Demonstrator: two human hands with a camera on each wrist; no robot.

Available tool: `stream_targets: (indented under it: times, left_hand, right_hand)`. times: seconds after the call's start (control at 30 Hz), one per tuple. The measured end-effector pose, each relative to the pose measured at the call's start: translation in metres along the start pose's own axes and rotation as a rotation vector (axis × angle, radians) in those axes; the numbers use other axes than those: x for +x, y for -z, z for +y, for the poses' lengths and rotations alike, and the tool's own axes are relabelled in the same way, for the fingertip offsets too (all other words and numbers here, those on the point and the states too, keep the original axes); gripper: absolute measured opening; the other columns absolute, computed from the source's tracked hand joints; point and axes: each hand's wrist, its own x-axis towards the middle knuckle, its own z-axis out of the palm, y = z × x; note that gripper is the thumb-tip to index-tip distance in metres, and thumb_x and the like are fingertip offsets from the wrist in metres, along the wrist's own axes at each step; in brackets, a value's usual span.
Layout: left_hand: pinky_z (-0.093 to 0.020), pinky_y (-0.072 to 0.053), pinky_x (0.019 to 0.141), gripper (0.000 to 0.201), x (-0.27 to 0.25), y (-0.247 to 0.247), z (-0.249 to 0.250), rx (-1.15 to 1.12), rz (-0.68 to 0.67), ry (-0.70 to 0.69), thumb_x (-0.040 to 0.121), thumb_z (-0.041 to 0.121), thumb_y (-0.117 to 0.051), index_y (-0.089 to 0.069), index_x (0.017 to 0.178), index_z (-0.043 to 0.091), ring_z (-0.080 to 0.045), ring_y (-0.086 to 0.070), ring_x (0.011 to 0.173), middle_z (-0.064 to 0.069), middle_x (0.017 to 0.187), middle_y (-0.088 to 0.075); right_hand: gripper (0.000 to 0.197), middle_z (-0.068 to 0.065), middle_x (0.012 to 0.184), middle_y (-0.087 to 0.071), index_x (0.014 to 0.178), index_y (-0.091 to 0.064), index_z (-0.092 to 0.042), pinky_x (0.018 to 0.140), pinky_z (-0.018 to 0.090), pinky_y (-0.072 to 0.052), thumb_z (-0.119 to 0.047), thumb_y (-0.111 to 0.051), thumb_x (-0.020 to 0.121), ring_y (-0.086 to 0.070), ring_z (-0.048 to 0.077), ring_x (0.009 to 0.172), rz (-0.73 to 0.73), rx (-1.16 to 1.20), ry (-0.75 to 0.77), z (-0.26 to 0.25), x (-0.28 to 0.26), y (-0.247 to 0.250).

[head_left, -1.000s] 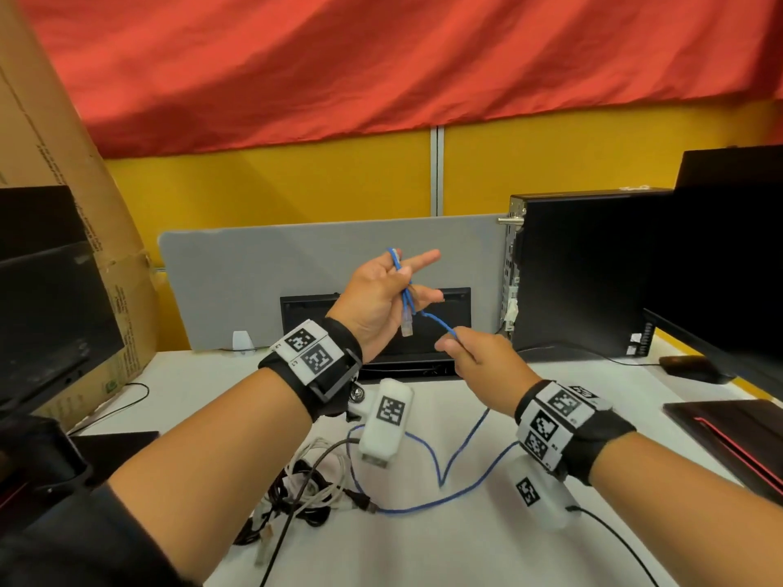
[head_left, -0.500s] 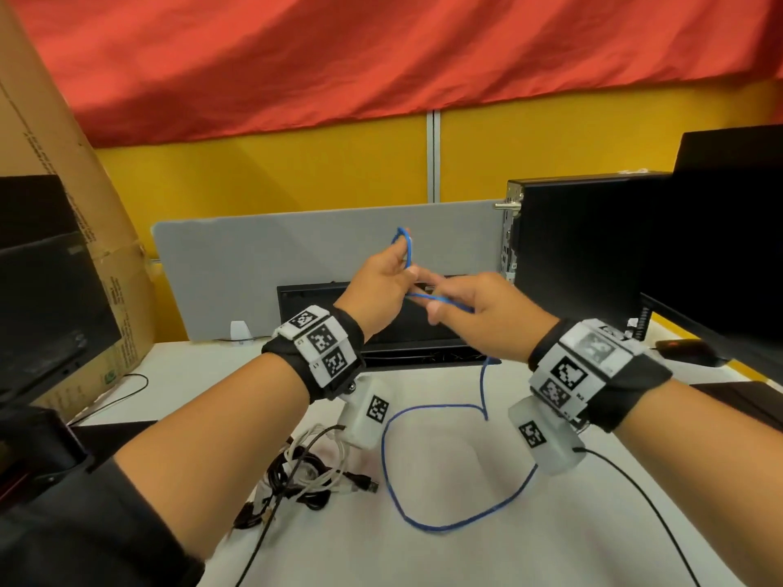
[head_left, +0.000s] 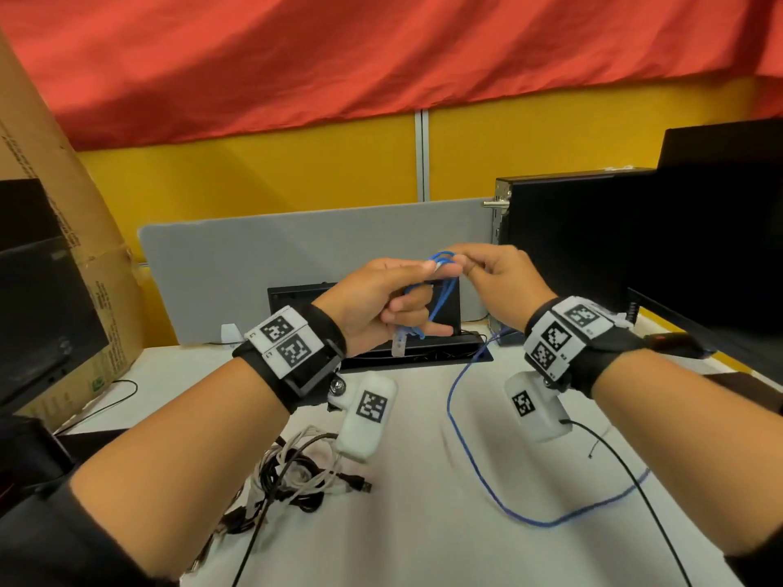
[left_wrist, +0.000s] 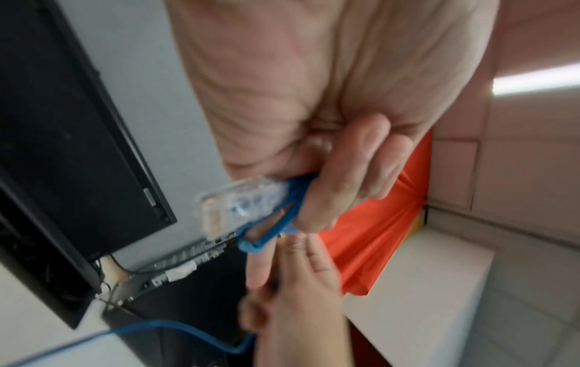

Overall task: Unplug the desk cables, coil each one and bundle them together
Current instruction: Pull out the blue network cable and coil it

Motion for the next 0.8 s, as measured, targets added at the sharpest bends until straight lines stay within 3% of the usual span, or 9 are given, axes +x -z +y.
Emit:
stream_targets:
  times: [0.07,0.13,0.2,0.3,0.43,0.57,0.67,0.73,0.8]
  left_hand:
    - [-0.061,-0.04,0.103,0.039,0.0,-0.002,0.001,-0.113,0.023,-0.07,0.101,0.013,-0.041,-0.047,0.136,-0.005,-0.006,-0.03,0.041,0.004,0.051,-0.036]
    - [-0.058,-0.04,0.104,0.038,0.002,-0.002,0.001,-0.184,0.081,-0.147,0.1,0.007,-0.039,-0.041,0.136,-0.007,-0.006,-0.035,0.041,-0.004,0.062,-0.054]
    - [-0.051,-0.04,0.101,0.04,0.005,0.0,-0.001,-0.166,0.14,-0.204,0.1,0.005,-0.039,-0.034,0.138,-0.006,-0.008,-0.044,0.044,-0.016,0.095,-0.07]
    - [-0.055,-0.041,0.104,0.047,0.009,0.002,-0.006,-0.134,0.213,-0.251,0.102,0.008,-0.038,-0.02,0.145,-0.001,-0.016,-0.065,0.058,-0.021,0.131,-0.059]
    - [-0.046,-0.05,0.097,0.046,0.013,0.016,-0.008,-0.049,0.342,-0.303,0.103,0.011,-0.039,-0.019,0.145,0.007,-0.025,-0.073,0.087,-0.014,0.144,-0.049]
    - [-0.036,-0.049,0.096,0.05,0.01,0.025,-0.012,0.125,0.42,-0.268,0.103,0.011,-0.039,-0.018,0.148,0.006,-0.027,-0.064,0.112,-0.011,0.145,-0.049]
    - [-0.032,-0.042,0.106,0.047,0.013,0.023,-0.018,0.239,0.418,-0.213,0.104,0.007,-0.037,-0.021,0.148,0.005,-0.024,-0.057,0.123,-0.014,0.128,-0.063]
    - [-0.039,-0.037,0.11,0.032,0.015,0.023,-0.021,0.332,0.406,-0.147,0.103,0.007,-0.039,-0.04,0.134,0.008,-0.02,-0.061,0.117,-0.012,0.109,-0.072]
    - [-0.042,-0.042,0.103,0.018,0.012,0.023,-0.021,0.461,0.402,-0.061,0.102,0.011,-0.042,-0.054,0.114,0.004,-0.016,-0.068,0.095,-0.007,0.084,-0.074]
  right_hand:
    - [0.029,0.002,0.075,-0.062,0.107,-0.069,-0.024,0.066,0.032,-0.046,-0.03,-0.042,0.102,-0.054,0.015,0.067,-0.061,-0.062,-0.066,0.01,-0.006,-0.009]
    - [0.03,0.002,0.073,-0.057,0.096,-0.065,-0.022,0.066,0.037,-0.046,-0.033,-0.038,0.102,-0.052,0.018,0.066,-0.159,-0.091,-0.136,0.015,-0.013,-0.02]
    - [0.028,-0.008,0.072,-0.055,0.087,-0.057,-0.025,0.065,0.036,-0.047,-0.034,-0.036,0.102,-0.052,0.014,0.065,-0.249,-0.135,-0.131,0.015,-0.02,-0.03]
    - [0.025,-0.017,0.074,-0.054,0.092,-0.062,-0.027,0.067,0.028,-0.042,-0.033,-0.039,0.102,-0.053,0.004,0.069,-0.347,-0.203,-0.07,0.01,-0.027,-0.037]
    - [0.024,-0.014,0.075,-0.056,0.091,-0.065,-0.026,0.066,0.026,-0.046,-0.029,-0.044,0.101,-0.056,0.007,0.071,-0.428,-0.157,-0.061,0.007,-0.035,-0.041]
    - [0.025,-0.011,0.069,-0.055,0.081,-0.063,-0.026,0.063,0.024,-0.04,-0.032,-0.047,0.099,-0.053,0.005,0.065,-0.435,-0.139,-0.026,-0.002,-0.04,-0.041]
    - [0.024,-0.007,0.062,-0.055,0.077,-0.066,-0.019,0.058,0.02,-0.038,-0.029,-0.054,0.095,-0.05,0.007,0.058,-0.399,-0.123,0.011,-0.015,-0.033,-0.034]
    - [0.021,-0.008,0.058,-0.056,0.076,-0.069,-0.018,0.055,0.016,-0.039,-0.026,-0.058,0.093,-0.05,0.006,0.055,-0.381,-0.099,0.021,-0.024,-0.028,-0.027]
    - [0.018,-0.013,0.051,-0.054,0.076,-0.071,-0.019,0.049,0.011,-0.036,-0.023,-0.062,0.09,-0.048,0.002,0.05,-0.346,-0.057,0.018,-0.031,-0.022,-0.017]
